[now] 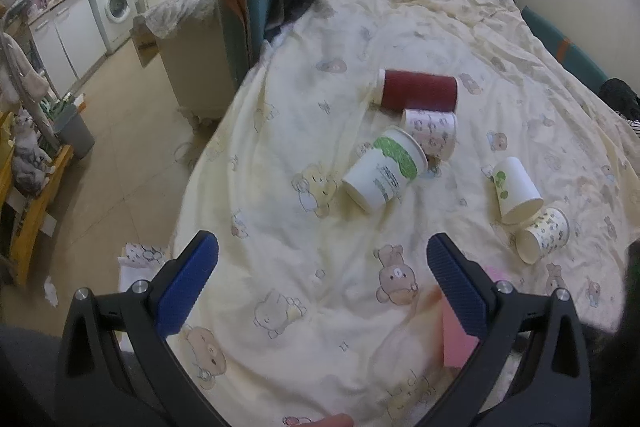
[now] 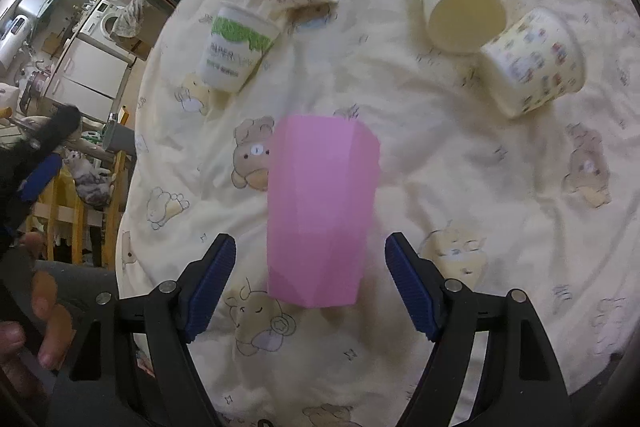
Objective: Flip cup upside down
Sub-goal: 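Lift the pink cup with the left tool and rotate it upright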
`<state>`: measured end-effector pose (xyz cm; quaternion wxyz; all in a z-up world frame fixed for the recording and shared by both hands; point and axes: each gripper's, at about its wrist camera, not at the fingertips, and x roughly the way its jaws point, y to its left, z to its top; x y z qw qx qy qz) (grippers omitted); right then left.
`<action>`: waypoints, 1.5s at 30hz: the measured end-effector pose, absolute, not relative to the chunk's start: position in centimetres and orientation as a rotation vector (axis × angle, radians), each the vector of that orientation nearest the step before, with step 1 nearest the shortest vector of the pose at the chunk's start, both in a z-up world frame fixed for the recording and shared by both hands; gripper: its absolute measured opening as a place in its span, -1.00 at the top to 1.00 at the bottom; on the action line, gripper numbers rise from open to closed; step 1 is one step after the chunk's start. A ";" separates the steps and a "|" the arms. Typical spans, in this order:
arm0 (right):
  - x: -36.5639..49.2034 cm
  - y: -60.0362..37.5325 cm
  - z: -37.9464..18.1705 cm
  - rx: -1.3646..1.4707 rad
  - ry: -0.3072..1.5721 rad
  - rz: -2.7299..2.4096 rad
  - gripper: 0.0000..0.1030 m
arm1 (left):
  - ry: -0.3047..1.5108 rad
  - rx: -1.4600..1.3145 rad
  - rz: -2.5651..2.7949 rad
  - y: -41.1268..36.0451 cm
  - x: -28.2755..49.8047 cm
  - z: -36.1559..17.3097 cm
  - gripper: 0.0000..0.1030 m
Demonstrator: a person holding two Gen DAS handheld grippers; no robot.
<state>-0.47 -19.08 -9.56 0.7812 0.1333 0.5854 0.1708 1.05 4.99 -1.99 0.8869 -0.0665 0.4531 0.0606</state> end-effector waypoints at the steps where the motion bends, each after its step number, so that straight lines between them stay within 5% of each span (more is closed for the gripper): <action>1: -0.4 -19.8 -8.8 0.284 1.237 0.359 -0.55 | 0.959 -0.140 0.116 4.8 1.0 -2.2 -1.00; 9: -0.6 -26.0 -4.3 0.260 1.026 0.245 -0.88 | 1.119 -0.168 0.004 0.0 -1.2 -5.9 -0.99; 16: -0.8 -30.2 -5.1 0.428 0.989 0.164 -0.89 | 1.166 -0.137 -0.068 -5.2 -3.5 -8.7 -0.98; 29: -1.2 -32.4 -6.1 0.508 1.017 0.167 -0.89 | 1.147 -0.074 -0.131 -8.9 -2.6 -11.9 -0.62; 34: -1.2 -32.1 -5.8 0.505 1.014 0.175 -0.89 | 1.183 -0.102 -0.176 -8.7 -2.3 -12.4 -0.01; 45: -1.0 -30.9 -5.3 0.490 1.033 0.266 -0.89 | 1.114 -0.145 -0.190 -5.5 -1.2 -5.0 0.01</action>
